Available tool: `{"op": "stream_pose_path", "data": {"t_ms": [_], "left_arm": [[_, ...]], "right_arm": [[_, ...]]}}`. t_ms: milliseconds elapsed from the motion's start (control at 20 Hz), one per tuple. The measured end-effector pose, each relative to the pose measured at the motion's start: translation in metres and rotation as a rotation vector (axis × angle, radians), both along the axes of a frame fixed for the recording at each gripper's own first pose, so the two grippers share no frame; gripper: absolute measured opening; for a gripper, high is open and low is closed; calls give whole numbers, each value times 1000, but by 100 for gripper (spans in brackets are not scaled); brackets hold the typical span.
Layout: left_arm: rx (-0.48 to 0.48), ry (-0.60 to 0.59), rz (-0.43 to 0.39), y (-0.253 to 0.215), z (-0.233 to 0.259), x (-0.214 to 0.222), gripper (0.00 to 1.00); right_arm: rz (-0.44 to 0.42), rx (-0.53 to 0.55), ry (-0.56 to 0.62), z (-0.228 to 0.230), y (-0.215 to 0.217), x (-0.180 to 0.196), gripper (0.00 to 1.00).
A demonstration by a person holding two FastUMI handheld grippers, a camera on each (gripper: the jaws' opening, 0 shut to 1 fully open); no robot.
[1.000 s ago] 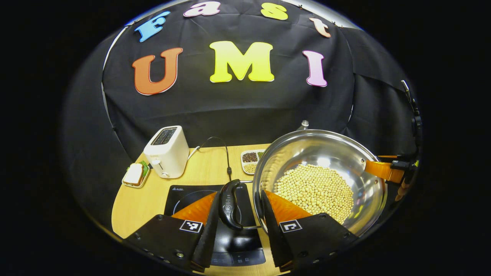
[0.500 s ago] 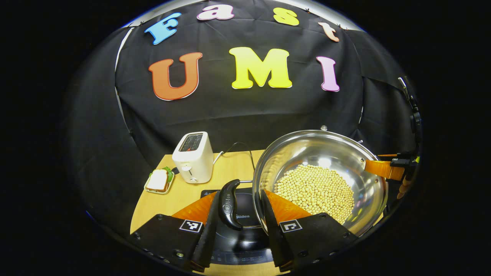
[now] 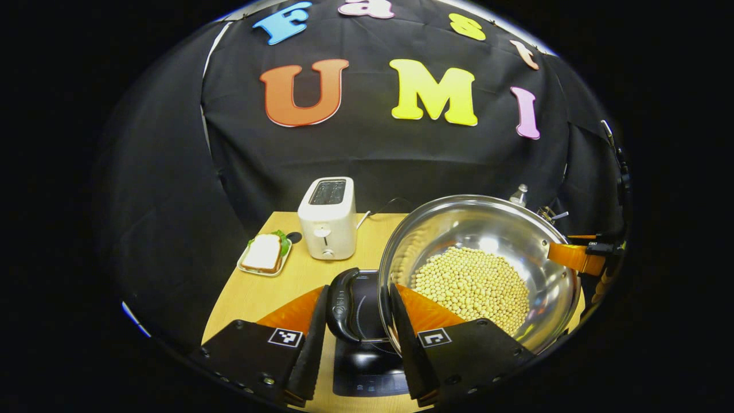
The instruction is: First push the handle of the pot to place it horizontally, then grasp the pot with both hands and set it on the induction cooktop.
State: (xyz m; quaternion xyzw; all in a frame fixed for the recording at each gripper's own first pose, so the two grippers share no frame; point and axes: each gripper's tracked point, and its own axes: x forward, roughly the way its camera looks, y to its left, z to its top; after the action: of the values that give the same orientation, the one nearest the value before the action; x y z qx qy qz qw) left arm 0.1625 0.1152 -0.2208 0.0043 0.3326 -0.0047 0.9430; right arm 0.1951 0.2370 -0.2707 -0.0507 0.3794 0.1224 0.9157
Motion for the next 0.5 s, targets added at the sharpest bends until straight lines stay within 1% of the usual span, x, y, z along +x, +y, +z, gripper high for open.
{"op": "stream_pose_path", "data": {"t_ms": [150,200,350,500], "left_arm": [[18,17,16,16,-17,2,58],[26,23,15,12,-14,2,58],[35,44,20,10,-13,3,58],[27,66,27,11,-15,2,58]], "right_arm": [[12,7,25,-20,16,3,64],[14,12,35,-27,19,5,63],[15,14,61,-48,26,9,64],[19,4,58,-62,29,16,64]]}}
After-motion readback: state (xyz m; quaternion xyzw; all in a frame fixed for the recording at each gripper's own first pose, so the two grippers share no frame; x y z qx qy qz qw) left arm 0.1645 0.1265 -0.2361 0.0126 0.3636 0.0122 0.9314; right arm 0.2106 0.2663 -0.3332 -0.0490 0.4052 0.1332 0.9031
